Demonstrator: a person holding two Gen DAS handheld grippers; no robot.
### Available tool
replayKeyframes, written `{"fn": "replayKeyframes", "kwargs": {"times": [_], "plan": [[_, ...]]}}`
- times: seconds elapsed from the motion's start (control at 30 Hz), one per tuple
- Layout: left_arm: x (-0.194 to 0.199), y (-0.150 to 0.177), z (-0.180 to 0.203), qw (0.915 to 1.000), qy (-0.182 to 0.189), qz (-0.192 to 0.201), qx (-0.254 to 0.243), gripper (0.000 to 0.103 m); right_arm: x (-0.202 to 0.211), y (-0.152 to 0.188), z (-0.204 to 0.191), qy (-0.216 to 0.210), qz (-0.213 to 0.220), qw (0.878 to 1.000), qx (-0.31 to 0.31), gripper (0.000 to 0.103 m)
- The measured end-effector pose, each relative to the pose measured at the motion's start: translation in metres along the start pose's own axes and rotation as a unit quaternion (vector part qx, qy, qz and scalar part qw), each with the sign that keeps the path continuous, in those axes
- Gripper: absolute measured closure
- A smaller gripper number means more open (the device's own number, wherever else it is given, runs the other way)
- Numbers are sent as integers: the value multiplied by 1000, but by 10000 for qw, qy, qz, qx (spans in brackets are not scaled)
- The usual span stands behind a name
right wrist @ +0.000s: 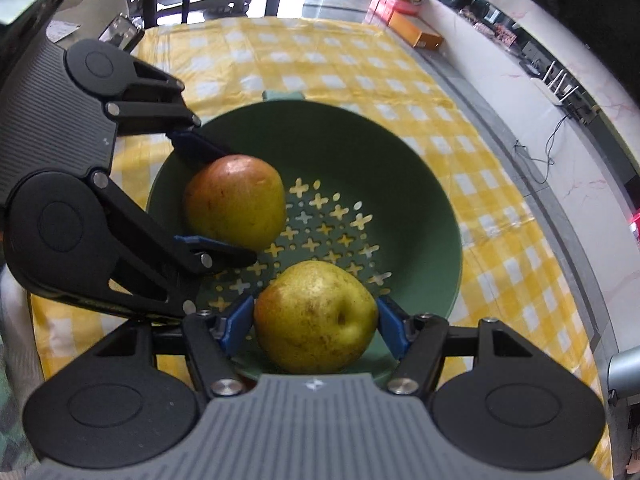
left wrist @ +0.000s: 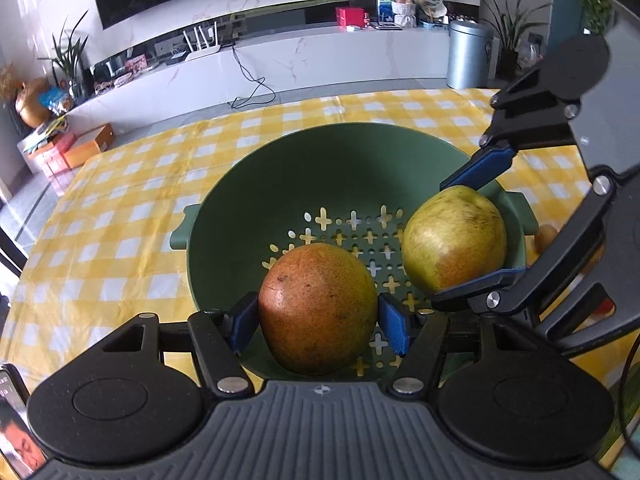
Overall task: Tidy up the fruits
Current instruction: 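Release the mango with left tool while right tool lowers the pear into the colander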
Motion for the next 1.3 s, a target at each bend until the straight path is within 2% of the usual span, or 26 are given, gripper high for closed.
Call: {"fn": "replayKeyframes", "kwargs": {"times": [0.4,0.5,0.6,0.77,0.9,1.13,1.3], "plan": [[1,10,-3,9998,45,-199,-30,30,-6,-10,-12,-100,-413,9988,256,39],[1,11,0,9996,1,-240,-175,26,-5,-12,-17,-57,-482,9979,431,39],[4,8,4,9996,42,-161,-249,26,-1,-13,-20,83,-553,9963,652,39],[17,6,1,9997,-20,94,-208,22,4,-15,-9,218,-705,9965,392,38],[29,6,-1,9993,39,351,-129,22,18,-17,-10,454,-582,9967,335,31],[54,6,0,9960,22,893,-46,22,54,-12,-12,770,-134,9969,-83,25],[72,10,2,9939,49,1076,219,22,73,1,-13,993,103,9922,-746,23]]}}
Point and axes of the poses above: each gripper's, at about its wrist camera, not at the fingertips, and x roughly against the way its jaws point, z to its right, y to its underside, the point moved 3 cm from there along -x, roughly the way its jaws point, and after that the axes turned 15 degrees about y, right-handed, at the moved point
